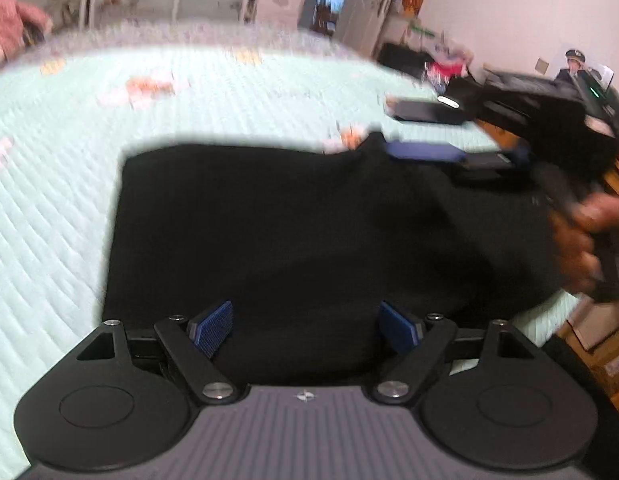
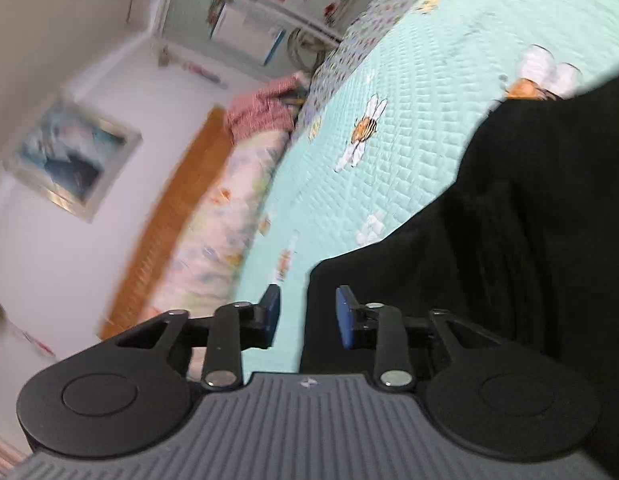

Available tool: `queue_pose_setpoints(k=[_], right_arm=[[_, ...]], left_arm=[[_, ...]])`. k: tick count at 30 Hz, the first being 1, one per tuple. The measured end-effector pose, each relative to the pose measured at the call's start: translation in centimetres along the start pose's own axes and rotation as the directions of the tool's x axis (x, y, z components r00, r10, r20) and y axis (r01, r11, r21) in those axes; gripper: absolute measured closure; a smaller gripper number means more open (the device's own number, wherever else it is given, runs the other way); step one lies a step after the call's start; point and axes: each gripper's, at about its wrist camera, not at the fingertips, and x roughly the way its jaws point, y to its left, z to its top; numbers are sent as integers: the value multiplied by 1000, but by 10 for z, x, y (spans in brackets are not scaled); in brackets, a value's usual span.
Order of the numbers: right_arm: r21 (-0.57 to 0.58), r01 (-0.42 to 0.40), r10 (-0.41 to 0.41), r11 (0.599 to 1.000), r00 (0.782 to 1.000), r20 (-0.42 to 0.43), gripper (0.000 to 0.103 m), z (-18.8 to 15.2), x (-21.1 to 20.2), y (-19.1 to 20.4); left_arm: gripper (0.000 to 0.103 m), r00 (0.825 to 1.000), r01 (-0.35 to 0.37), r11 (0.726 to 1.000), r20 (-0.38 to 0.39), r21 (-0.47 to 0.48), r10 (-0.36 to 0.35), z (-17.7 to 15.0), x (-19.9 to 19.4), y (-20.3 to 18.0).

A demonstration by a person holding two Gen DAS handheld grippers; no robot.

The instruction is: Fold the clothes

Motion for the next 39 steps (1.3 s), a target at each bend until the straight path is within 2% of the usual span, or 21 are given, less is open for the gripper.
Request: queue_pose_setpoints(k=[1, 2, 3, 4, 8, 10, 12, 14, 17, 18, 20, 21, 24, 26, 28, 30, 31, 33, 35, 37, 39], right_arm=[[4, 23, -23, 1000, 1000, 6, 62, 1, 3, -7], [41, 32, -33, 999, 999, 18, 73, -1, -1, -15], [79, 40, -43, 996, 999, 30, 94, -2, -5, -24], [117, 48, -53, 992, 998, 41, 103, -3, -9, -33], [265, 73, -98, 961, 992, 82, 103, -9, -24, -67], [338, 83, -123, 937, 987, 99, 96, -12, -32, -84], [325, 74, -118, 943, 986, 118, 76, -9, -32, -79], [264, 38, -72, 964, 991, 117, 49, -6, -28, -65], [224, 22, -37, 974, 997, 62, 45, -13, -20, -58], [238, 59, -74, 970, 996, 52, 51, -16, -20, -66], [295, 117, -137, 948, 989, 48, 103, -23, -23, -85], [345, 114, -148, 932, 986, 76, 103, -27, -33, -95], [340, 132, -183, 931, 975, 124, 95, -29, -65, -94], [322, 133, -190, 938, 969, 155, 66, -30, -87, -86], [308, 108, -172, 945, 967, 190, 59, -33, -107, -81], [312, 96, -164, 945, 966, 200, 59, -36, -118, -83], [319, 105, -173, 942, 966, 194, 61, -36, -120, -88], [336, 127, -198, 933, 962, 186, 83, -37, -126, -97], [355, 114, -204, 928, 952, 228, 82, -43, -143, -102], [367, 80, -207, 927, 924, 321, 68, -50, -170, -101], [376, 86, -258, 922, 863, 435, 50, -63, -204, -98]], left_arm=[[19, 1000, -7, 1000, 8, 11, 7, -5, 3, -2], [19, 1000, -14, 1000, 16, 23, 13, -11, 6, -4], [19, 999, -20, 999, 26, 37, 19, -14, 5, -7], [19, 999, -20, 999, 25, 44, 19, -14, 4, -8], [19, 1000, -10, 999, 27, 38, 9, -13, 3, -6], [18, 1000, -15, 999, 28, 36, 14, -12, 3, -8], [18, 999, -19, 999, 34, 48, 17, -14, 3, -11], [18, 999, -21, 998, 38, 58, 19, -16, 2, -11], [18, 999, -22, 998, 39, 64, 20, -18, 1, -9], [18, 999, -23, 998, 35, 61, 21, -17, 1, -9], [18, 999, -24, 998, 27, 56, 23, -15, 1, -8], [18, 999, -25, 998, 24, 51, 24, -14, 0, -8], [19, 1000, -17, 1000, 25, 7, 17, -11, -5, -5], [20, 998, 18, 998, 61, -67, -14, -6, -13, -3], [20, 994, 63, 994, 100, -94, -53, 2, -17, -8], [19, 989, 96, 991, 117, -90, -85, 12, -16, -17], [19, 995, 80, 993, 65, -86, -74, 14, -5, -22], [19, 998, 48, 996, -41, -74, -51, 19, 17, -30], [19, 989, 18, 998, -145, -60, -26, 24, 39, -38], [18, 988, -5, 998, -154, -56, -3, 27, 42, -44], [17, 986, -22, 998, -167, -66, 10, 29, 44, -47]])
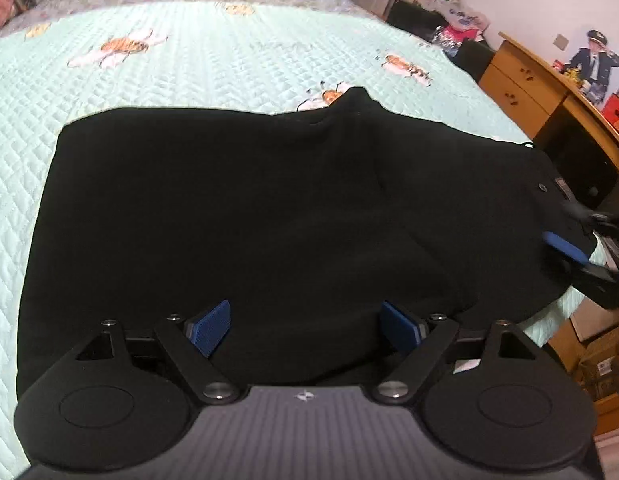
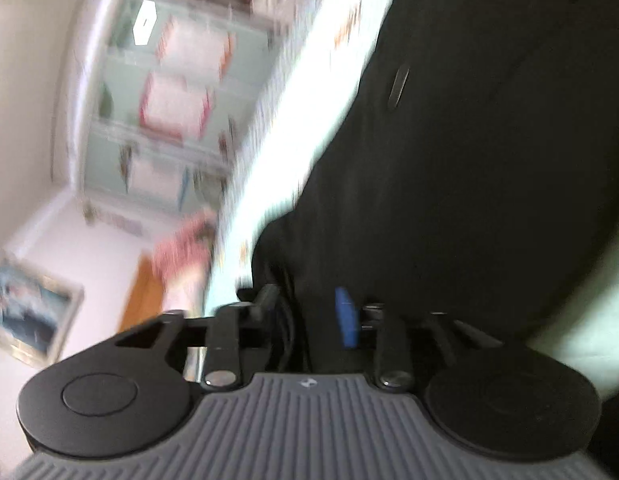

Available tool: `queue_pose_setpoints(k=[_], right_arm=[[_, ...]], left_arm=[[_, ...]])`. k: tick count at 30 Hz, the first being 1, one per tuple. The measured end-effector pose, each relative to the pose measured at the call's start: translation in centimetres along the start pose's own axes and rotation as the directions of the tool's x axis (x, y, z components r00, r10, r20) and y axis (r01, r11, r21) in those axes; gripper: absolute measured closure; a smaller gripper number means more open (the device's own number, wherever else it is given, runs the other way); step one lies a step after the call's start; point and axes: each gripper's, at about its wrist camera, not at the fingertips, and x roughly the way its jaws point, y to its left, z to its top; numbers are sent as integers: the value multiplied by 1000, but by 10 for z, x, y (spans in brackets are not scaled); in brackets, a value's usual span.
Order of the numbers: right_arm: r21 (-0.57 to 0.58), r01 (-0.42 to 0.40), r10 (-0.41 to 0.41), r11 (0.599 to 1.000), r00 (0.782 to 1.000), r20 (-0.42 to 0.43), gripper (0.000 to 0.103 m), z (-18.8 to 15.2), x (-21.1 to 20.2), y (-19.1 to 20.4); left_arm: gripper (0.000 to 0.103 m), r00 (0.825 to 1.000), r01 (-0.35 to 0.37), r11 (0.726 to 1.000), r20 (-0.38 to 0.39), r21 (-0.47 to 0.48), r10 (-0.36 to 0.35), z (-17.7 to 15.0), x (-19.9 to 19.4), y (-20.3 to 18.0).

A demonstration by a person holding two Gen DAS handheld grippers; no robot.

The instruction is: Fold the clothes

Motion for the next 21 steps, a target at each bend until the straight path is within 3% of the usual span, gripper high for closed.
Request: queue_pose_setpoints(k=[1, 2, 5, 7, 12, 19, 21], right_arm=[[7, 20, -20, 1000, 998, 68, 37, 1, -19, -4], [19, 47, -49, 999, 990, 129, 33, 2, -37, -10], [122, 97, -124, 988, 963, 240, 32, 8, -72, -38], [190, 114, -166, 975, 943, 288, 31, 12, -86, -55], [288, 95, -190, 953, 927, 322, 31, 21, -71, -78], [263, 33, -123, 964, 935, 332, 31, 33, -65, -85], [245, 25, -107, 969, 938, 329, 19, 37, -67, -84]], left_arm=[[17, 1000, -3, 1000, -9, -12, 3, 1, 0, 0], [17, 1000, -2, 1000, -15, -26, 2, 2, 1, 0], [14, 999, -7, 998, -38, -55, 5, 6, 3, 1], [6, 998, -12, 998, -58, -67, 8, 9, 6, -2], [0, 993, -48, 997, -113, -55, 41, 19, 16, -14], [0, 993, -33, 996, -113, -80, 23, 19, 17, -9], [0, 993, -32, 996, -114, -84, 23, 19, 17, -9]])
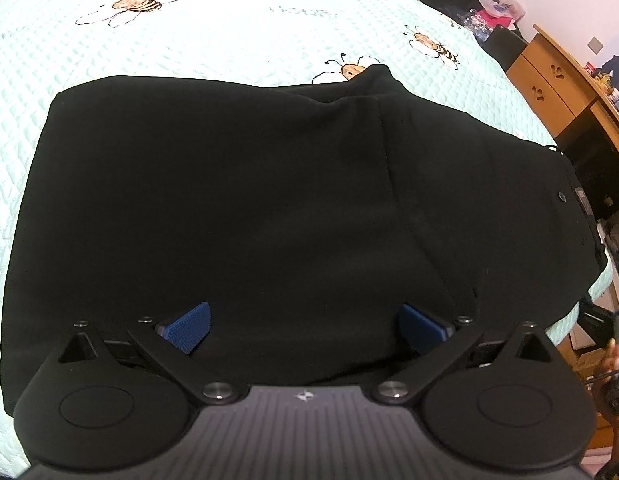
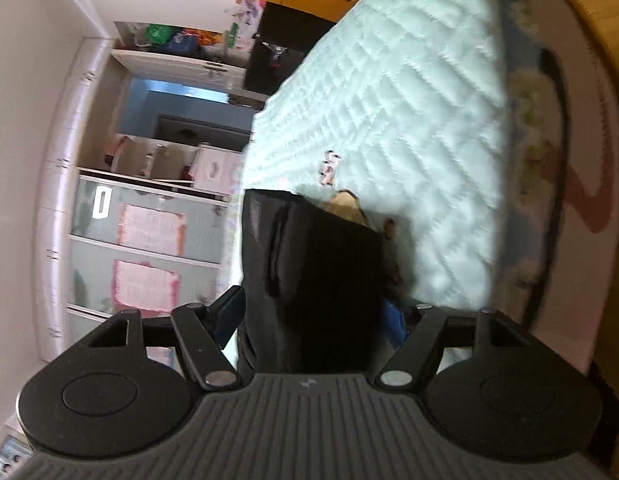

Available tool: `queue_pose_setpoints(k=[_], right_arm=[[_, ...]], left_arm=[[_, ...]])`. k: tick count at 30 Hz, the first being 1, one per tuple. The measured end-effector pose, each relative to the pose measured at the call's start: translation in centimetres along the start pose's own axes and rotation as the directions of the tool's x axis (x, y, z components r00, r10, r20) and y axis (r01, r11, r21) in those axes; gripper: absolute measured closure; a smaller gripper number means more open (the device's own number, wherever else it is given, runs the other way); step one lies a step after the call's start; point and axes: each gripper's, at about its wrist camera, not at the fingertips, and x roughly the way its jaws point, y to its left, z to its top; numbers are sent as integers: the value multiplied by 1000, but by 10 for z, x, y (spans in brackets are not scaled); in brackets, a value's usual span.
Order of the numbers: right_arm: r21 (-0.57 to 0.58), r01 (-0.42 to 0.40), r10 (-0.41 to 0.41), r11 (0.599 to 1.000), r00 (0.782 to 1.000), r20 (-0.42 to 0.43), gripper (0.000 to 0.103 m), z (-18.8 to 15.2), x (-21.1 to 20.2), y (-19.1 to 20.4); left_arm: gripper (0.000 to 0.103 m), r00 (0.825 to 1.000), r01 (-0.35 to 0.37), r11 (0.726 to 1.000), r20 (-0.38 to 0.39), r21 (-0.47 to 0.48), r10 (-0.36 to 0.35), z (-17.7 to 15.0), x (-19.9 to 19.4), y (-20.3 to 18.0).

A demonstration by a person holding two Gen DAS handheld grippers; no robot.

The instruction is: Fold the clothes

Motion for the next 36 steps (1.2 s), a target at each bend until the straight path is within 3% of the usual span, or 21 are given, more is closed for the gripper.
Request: queue_pose_setpoints(k=[2, 3, 10, 15, 22, 27, 36], right_arm=[[-15, -15, 14, 1000, 1000, -8, 3, 4, -1, 2], [-22, -22, 22, 1000, 1000, -12, 0, 6, -2, 4], [-92, -73, 72, 993, 997, -21, 1, 12, -5, 20], [-90, 11, -17, 996, 998, -66, 0, 19, 21, 17], [-103, 105, -114, 989, 990, -85, 0, 21, 22, 26], [-57, 89, -91, 994, 995, -37, 0, 20, 17, 21], [-53, 37, -41, 998, 996, -78, 1, 26, 12, 19]], left_arm=[[0, 1000, 3, 1000, 1, 0, -3, 0, 0, 0], [0, 1000, 5, 1000, 2, -3, -5, 0, 0, 1], [0, 999, 34, 999, 17, 1, -34, -2, -2, 4], [0, 999, 38, 999, 9, 6, -38, -1, -2, 5], [0, 999, 34, 999, 16, 12, -34, -2, -1, 4], [0, 999, 39, 999, 12, 13, -39, -1, -1, 5], [0, 1000, -20, 1000, 17, 21, 20, 0, 2, -5]])
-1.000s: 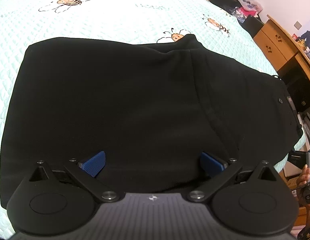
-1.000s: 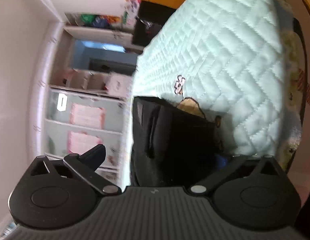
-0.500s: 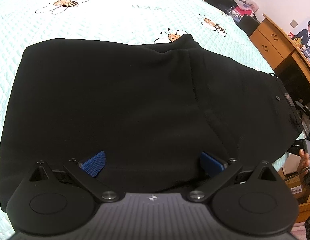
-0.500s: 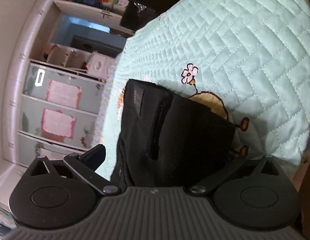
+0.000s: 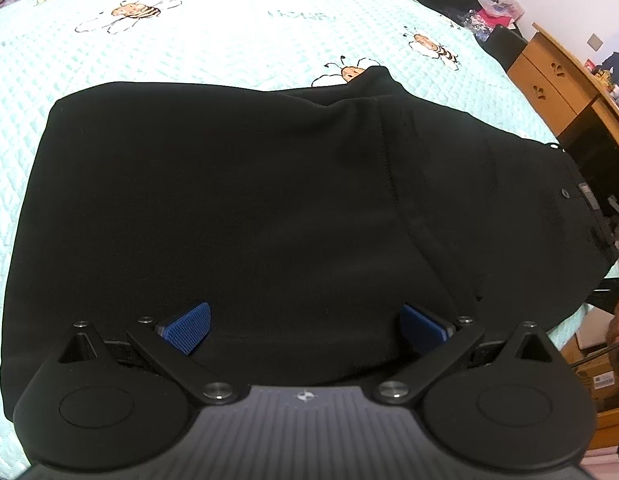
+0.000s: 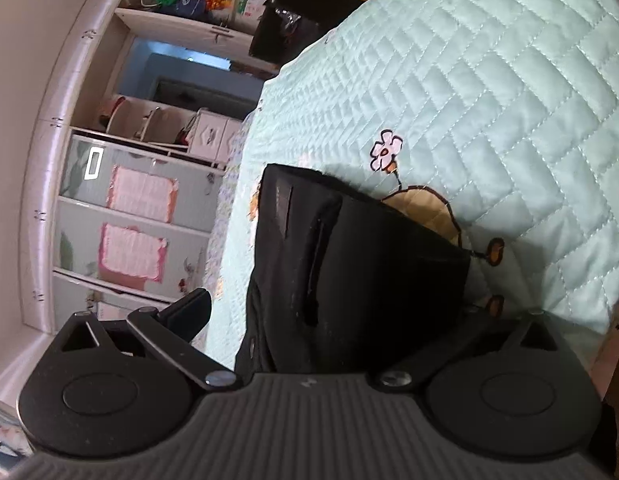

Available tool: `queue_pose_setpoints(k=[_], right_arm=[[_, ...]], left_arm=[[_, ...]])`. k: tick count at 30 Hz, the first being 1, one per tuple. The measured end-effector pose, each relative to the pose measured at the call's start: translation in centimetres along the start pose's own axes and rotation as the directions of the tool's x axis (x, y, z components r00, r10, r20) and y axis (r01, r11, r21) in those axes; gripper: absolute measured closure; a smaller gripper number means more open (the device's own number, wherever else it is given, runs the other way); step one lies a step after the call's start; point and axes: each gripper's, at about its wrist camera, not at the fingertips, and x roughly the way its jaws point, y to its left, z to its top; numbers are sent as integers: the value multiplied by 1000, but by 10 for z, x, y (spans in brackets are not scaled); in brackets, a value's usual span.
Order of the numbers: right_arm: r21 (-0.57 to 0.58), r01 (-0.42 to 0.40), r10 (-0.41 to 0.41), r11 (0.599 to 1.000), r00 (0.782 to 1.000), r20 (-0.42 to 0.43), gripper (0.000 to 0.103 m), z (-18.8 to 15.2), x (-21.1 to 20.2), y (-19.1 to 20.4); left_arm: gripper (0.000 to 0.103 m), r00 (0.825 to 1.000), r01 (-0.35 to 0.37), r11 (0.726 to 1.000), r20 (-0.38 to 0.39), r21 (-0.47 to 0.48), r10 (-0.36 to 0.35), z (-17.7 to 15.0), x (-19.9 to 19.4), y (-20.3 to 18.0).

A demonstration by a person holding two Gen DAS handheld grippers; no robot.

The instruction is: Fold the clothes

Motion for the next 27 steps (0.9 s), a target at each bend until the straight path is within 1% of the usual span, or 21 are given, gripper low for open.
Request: queue_pose_setpoints(k=[1, 2, 3, 4, 5, 8, 11, 13, 17, 20, 22, 23, 26, 27], right_arm=[[-7, 6, -6, 1000, 1000, -3, 7, 0, -1, 1], [-29, 31, -31, 999, 1000, -3, 23, 0, -2, 5], [-62, 59, -59, 996, 998, 0, 35, -1, -3, 9], [-97, 74, -74, 992, 997, 5, 58, -3, -3, 14], [-132, 83, -82, 988, 997, 10, 68, -5, -4, 19], [-223, 111, -108, 968, 994, 24, 72, -10, -7, 40], [-287, 114, -108, 951, 993, 38, 74, -19, -12, 64], [-323, 105, -96, 940, 994, 43, 74, -27, -16, 81], [-407, 83, -70, 910, 996, 47, 74, -47, -24, 123], [-466, 50, -34, 883, 998, 43, 74, -64, -26, 161], [-536, 33, -13, 843, 999, 41, 74, -81, -27, 193], [-578, 18, 2, 816, 999, 34, 74, -93, -27, 210], [-701, -46, 57, 712, 998, -7, 74, -134, -27, 262], [-738, -67, 71, 672, 997, -26, 74, -151, -26, 280]], left_arm=[[0, 1000, -4, 1000, 1, 3, 4, 0, -1, 0], [0, 1000, -8, 1000, 2, 6, 8, 0, -1, -1], [2, 1000, -12, 1000, 4, 9, 12, 0, -2, -1], [5, 1000, -20, 1000, 4, 13, 19, 0, -2, -1], [6, 1000, -27, 999, 4, 17, 27, 0, -3, -2], [11, 999, -36, 999, 5, 23, 36, 1, -5, -1], [19, 999, -41, 999, 7, 21, 41, -1, -10, 1], [27, 999, -42, 999, 7, 12, 42, -1, -14, 5], [30, 999, -52, 998, 4, -18, 52, -2, -25, 12], [30, 997, -60, 998, 39, -21, 61, -4, -40, 17], [30, 995, -51, 998, 80, -44, 54, -6, -55, 26], [30, 993, -42, 997, 104, -65, 48, -7, -64, 34], [30, 988, -35, 991, 143, -128, 53, -14, -85, 63], [30, 987, -31, 989, 154, -148, 54, -17, -91, 73]])
